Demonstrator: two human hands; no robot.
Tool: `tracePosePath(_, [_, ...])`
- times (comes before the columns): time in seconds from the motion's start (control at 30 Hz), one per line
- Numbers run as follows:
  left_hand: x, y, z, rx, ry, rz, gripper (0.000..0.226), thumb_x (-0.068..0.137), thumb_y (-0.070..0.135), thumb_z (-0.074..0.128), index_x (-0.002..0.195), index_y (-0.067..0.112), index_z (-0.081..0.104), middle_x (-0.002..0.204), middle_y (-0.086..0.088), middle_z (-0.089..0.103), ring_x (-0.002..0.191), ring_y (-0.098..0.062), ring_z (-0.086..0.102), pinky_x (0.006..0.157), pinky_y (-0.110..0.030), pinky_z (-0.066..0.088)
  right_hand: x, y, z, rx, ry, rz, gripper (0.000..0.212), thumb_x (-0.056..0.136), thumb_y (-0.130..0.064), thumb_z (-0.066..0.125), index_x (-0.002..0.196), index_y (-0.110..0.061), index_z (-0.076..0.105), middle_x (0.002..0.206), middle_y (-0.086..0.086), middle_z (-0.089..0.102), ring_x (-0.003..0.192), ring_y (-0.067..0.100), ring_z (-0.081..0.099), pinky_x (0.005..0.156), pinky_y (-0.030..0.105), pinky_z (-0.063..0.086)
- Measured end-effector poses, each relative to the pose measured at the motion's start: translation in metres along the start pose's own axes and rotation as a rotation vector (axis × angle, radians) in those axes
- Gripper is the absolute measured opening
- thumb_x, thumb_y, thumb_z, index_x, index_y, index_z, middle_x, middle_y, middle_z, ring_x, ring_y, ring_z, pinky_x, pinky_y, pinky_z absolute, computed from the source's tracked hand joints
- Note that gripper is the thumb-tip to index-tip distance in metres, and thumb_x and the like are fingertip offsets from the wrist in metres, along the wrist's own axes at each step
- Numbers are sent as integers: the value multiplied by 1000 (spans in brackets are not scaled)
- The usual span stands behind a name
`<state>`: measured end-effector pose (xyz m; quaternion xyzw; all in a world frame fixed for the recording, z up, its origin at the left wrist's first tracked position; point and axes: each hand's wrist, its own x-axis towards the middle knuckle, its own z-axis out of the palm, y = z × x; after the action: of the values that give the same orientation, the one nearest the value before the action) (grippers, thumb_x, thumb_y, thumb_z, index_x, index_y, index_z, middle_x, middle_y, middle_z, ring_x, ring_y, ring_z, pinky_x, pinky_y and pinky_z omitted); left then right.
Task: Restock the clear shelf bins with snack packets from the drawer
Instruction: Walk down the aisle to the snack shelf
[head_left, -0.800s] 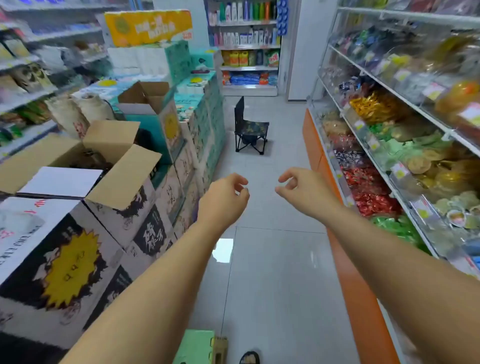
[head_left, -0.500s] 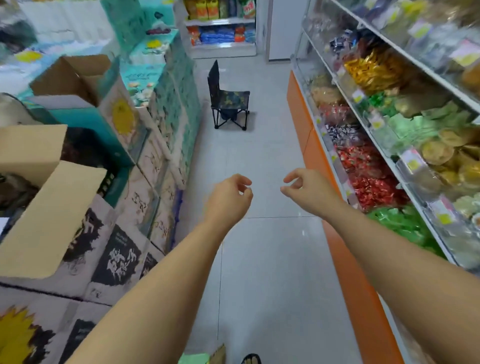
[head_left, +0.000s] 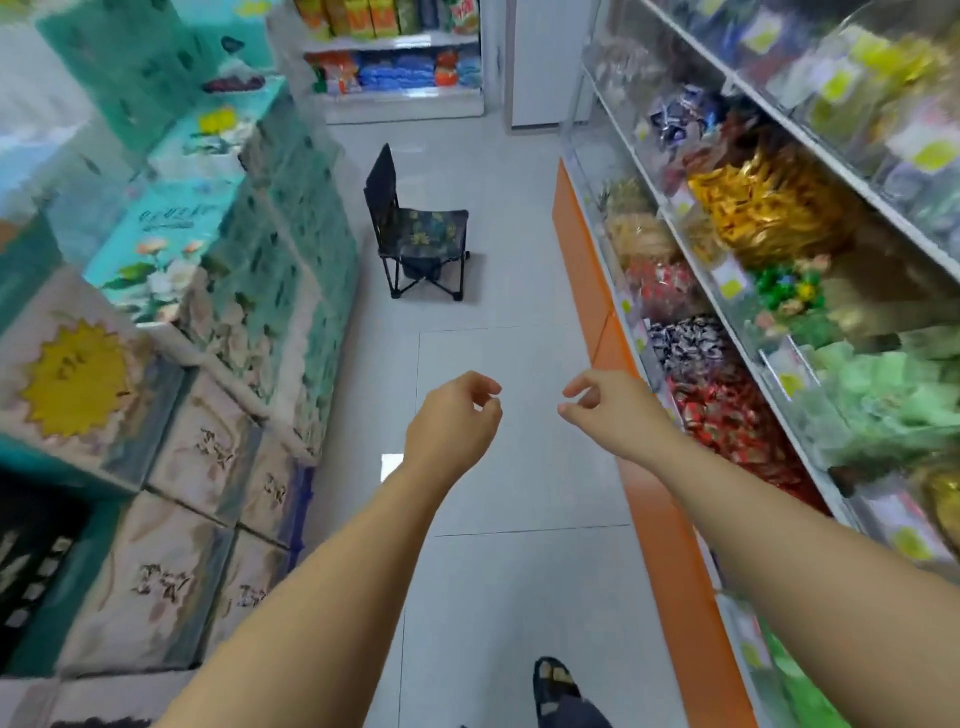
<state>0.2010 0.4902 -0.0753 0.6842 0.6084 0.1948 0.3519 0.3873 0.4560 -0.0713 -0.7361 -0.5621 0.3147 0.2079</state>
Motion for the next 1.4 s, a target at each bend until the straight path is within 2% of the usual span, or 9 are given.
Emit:
tracePosePath(0.1, [65, 16, -10, -16, 22, 7, 21, 91, 23, 50, 107, 28, 62, 86, 22, 56, 84, -9, 59, 79, -31, 51, 68, -16, -23, 23, 29, -17, 18, 88, -29, 63, 104, -19, 64, 78, -9, 56, 78, 15, 56, 65, 26, 40])
tracePosePath(0.2, [130, 23, -24, -19, 24, 20, 21, 91, 23, 49, 107, 28, 62, 84, 24, 54, 84, -10, 59, 79, -31, 50, 132, -32, -36, 31, 45, -22, 17, 88, -29, 63, 103, -21, 64, 81, -6, 58, 76, 12, 56, 58, 22, 38])
tracePosePath(0.33, [230, 19, -46, 3, 18, 41, 21, 92, 24, 49, 108, 28, 61, 89, 21, 55, 88, -10, 58, 79, -32, 51, 226, -54, -38, 33, 78, -13, 17, 89, -31, 62, 104, -23, 62, 88, -5, 59, 74, 9, 54, 56, 19, 38])
tracePosePath(0.47, [338, 10, -76, 39, -26, 68, 22, 92, 25, 49, 110, 28, 62, 95, 17, 59, 89, -12, 59, 82, -33, 50, 323, -79, -35, 91, 122, 48, 20, 88, -30, 64, 106, -22, 62, 91, -5, 59, 78, 13, 57, 66, 26, 42])
tracePosePath(0.63, [466, 16, -112, 92, -91, 107, 22, 92, 28, 49, 110, 30, 62, 95, 18, 60, 92, -10, 60, 86, -36, 51, 426, -100, -46, 153, 160, 151, 17, 88, -29, 64, 103, -23, 59, 85, -10, 56, 78, 15, 57, 64, 27, 45])
tracePosePath(0.8, [578, 37, -119, 102, -156, 171, 24, 92, 25, 50, 112, 27, 63, 94, 14, 61, 88, -9, 60, 82, -31, 50, 525, -102, -66, 174, 194, 205, 21, 87, -29, 65, 106, -20, 60, 91, -5, 60, 88, 18, 61, 81, 36, 50])
tracePosePath(1.0, [716, 62, -109, 101, -156, 207, 25, 91, 23, 50, 112, 26, 64, 98, 14, 63, 89, -8, 60, 83, -32, 52, 662, -92, -94, 176, 187, 203, 25, 88, -28, 65, 110, -16, 62, 97, 0, 64, 88, 17, 61, 78, 31, 50])
tracePosePath(1.13, [801, 80, -110, 130, -161, 199, 23, 92, 25, 49, 112, 27, 62, 99, 16, 61, 87, -8, 60, 81, -30, 50, 748, -97, -116, 176, 151, 204, 22, 89, -24, 63, 109, -15, 62, 88, -5, 58, 83, 13, 56, 62, 15, 41])
tracePosePath(1.4, [947, 113, -91, 130, -259, 206, 20, 95, 26, 50, 111, 28, 61, 96, 18, 59, 88, -5, 58, 82, -30, 49, 871, -84, -150, 200, 147, 298, 23, 89, -25, 63, 109, -15, 64, 88, -4, 59, 86, 15, 58, 62, 13, 40])
